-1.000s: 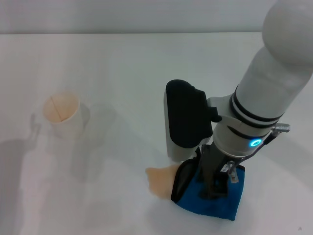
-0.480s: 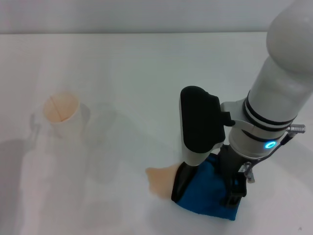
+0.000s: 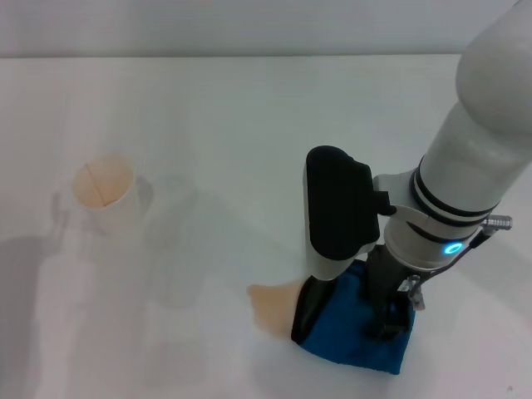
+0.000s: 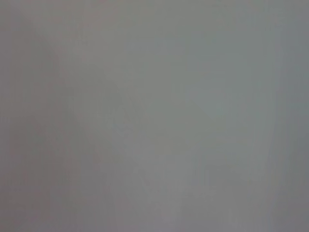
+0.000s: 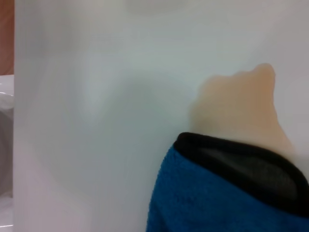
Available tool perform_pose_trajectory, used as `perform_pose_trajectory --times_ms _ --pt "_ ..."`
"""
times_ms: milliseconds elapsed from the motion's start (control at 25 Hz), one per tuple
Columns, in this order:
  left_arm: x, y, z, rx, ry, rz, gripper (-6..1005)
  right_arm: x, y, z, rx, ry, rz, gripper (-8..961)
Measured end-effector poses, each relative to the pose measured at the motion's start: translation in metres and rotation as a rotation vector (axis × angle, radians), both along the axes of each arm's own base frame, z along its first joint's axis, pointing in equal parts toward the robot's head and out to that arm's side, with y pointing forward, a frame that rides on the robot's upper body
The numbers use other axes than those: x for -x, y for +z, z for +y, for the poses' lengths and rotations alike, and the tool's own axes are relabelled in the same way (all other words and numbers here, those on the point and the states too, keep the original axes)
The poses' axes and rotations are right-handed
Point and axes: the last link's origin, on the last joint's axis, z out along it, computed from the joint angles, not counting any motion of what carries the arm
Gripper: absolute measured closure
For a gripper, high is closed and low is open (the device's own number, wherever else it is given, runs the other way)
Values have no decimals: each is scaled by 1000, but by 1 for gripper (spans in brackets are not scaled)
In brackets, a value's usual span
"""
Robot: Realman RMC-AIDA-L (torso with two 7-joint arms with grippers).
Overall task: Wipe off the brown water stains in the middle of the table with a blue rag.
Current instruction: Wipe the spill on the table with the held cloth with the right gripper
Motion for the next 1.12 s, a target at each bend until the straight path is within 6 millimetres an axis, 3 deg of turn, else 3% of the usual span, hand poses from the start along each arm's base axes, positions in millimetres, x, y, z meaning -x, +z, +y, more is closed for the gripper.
perform_pose_trajectory --times_ms 200,520,720,1120 --pt "0 0 0 -2 1 0 123 -2 -1 0 -3 -4 -2 453" --pt "0 1 1 -5 1 1 123 -2 -1 1 -3 -1 -3 622" --pt "-1 1 2 -4 -4 1 122 0 0 2 -6 -4 7 857" --pt "-1 1 3 -2 -5 1 123 12 -11 3 -11 6 98 915"
